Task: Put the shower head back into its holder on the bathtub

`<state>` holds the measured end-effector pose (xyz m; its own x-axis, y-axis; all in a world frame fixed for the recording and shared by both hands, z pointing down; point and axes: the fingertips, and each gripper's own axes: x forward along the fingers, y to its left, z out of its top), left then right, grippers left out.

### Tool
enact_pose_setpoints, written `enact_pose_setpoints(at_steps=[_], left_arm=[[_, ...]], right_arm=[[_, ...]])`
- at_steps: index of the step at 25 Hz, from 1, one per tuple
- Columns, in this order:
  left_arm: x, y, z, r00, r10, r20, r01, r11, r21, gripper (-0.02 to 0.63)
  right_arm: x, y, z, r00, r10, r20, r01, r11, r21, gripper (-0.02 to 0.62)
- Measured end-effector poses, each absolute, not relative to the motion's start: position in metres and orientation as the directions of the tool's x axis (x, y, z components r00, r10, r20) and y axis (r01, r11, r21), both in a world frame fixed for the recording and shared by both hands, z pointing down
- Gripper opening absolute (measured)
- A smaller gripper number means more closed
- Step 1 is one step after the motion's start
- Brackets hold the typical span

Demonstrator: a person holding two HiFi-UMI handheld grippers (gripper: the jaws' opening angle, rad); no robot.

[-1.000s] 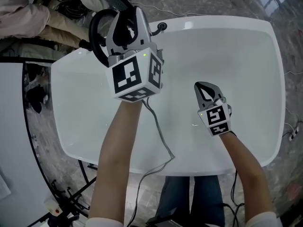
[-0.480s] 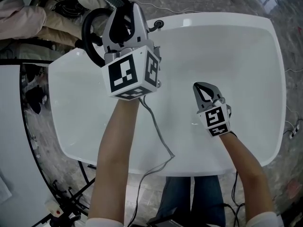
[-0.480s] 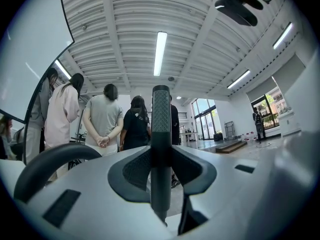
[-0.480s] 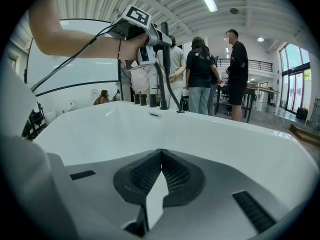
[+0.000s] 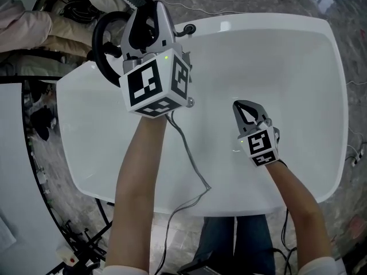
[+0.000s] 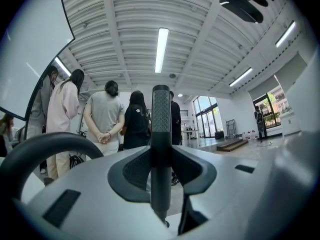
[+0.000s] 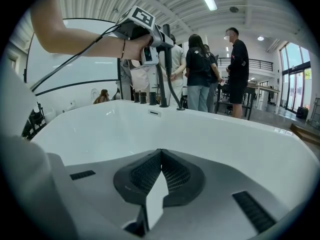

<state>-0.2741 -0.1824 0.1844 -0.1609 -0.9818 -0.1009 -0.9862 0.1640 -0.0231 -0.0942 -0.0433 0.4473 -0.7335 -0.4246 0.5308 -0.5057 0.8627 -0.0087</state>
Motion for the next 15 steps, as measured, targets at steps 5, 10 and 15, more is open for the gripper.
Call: enact_pose_setpoints(at_steps=[5, 10, 15], left_arm=[[-0.275, -0.189, 0.188, -0.155, -0.982, -0.106, -0.987, 0.159, -0.028, 0.121], [-0.274, -0.194, 0.2, -0.153, -0.983, -0.102, -0.988, 0.156, -0.023, 0.121], [-0.277, -0.203, 0.205, -0.154, -0.982, -0.106, -0.987, 0.158, -0.026, 0.121]], right_arm=[[-0.091, -0.046, 0.452, -0.727, -0.431, 0.535, -0.513, 0.858, -0.006, 0.008], [-0.087, -0.05, 0.457, -0.725, -0.431, 0.537, -0.512, 0.859, -0.002, 0.008], [-0.087, -0.053, 0.459, -0.729, -0.429, 0.533, -0.511, 0.859, -0.009, 0.006]])
